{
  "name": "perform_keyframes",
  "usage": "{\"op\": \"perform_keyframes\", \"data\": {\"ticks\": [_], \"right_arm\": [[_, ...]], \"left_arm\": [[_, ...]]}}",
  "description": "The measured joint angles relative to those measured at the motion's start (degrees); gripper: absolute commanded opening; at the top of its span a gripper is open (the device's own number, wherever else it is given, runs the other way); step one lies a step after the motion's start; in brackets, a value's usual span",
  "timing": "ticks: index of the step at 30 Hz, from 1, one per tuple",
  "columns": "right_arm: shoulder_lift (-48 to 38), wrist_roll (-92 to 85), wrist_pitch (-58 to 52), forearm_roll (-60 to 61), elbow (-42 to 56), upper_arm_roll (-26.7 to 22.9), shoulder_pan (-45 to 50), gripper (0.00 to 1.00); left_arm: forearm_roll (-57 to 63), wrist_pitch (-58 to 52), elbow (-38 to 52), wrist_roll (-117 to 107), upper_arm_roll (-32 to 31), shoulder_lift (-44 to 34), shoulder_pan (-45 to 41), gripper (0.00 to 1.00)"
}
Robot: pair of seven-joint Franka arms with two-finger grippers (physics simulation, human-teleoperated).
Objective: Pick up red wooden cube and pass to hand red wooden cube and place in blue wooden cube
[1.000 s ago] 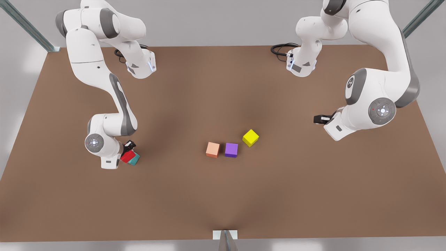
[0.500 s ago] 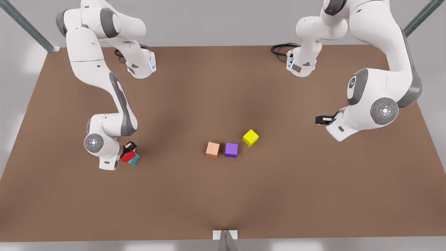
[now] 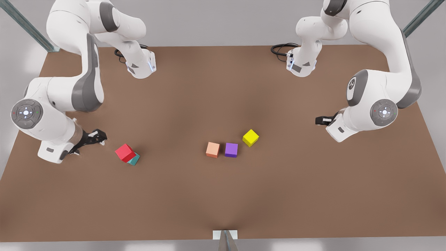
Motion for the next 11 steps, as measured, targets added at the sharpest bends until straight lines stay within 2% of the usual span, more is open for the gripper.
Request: {"op": "perform_keyframes", "data": {"ticks": [2,4,11], "right_arm": [[-7.8,3.1,-5.8,-0.5,-5.3,3.0,-1.3,1.0],[-12.2,5.8,-8.9,-0.1,-10.4,3.7,-1.9,1.0],[-16.3,13.2,-10.8,0.8,-18.0,3.1,-2.9,1.0]], "left_arm": [[0.0,0.0,0.0,0.0,0.0,0.0,0.0,1.0],[0.0,0.0,0.0,-0.1,0.0,0.0,0.0,1.0],[-0.1,-0.1,0.0,-0.1,0.0,0.0,0.0,1.0]]}}
